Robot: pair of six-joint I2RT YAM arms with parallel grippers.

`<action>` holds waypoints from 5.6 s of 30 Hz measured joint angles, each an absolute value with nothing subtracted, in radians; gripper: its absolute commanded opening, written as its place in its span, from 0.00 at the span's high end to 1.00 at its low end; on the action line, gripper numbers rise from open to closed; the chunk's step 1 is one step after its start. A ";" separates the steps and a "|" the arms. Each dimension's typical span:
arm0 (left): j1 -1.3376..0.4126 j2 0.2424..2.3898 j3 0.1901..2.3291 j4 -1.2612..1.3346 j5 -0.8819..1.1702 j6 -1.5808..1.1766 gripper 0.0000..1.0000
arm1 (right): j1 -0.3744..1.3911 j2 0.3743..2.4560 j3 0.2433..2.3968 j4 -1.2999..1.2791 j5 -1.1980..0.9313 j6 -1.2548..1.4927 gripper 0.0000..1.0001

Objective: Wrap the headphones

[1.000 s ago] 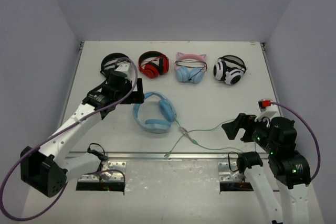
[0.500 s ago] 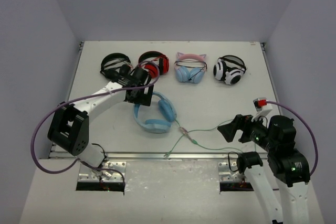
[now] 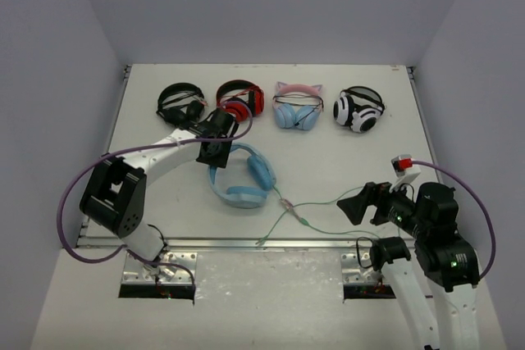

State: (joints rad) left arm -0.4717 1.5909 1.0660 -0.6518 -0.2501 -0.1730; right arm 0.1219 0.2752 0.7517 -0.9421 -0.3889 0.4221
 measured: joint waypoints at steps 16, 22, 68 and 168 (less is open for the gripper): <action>-0.495 1.566 1.073 -0.683 -0.252 -0.173 1.00 | 0.122 0.201 0.595 -0.770 -0.553 0.456 0.01; -0.565 1.314 1.082 -0.754 -0.327 -0.249 1.00 | 0.122 0.107 0.371 -0.482 -0.741 0.581 0.01; -0.691 1.414 1.261 -0.806 -0.718 -0.105 1.00 | 0.332 0.785 0.767 -0.357 -0.189 0.258 0.99; -0.807 1.150 1.422 -0.984 -0.962 -0.351 1.00 | 0.585 0.703 0.276 -0.141 -0.306 0.439 0.34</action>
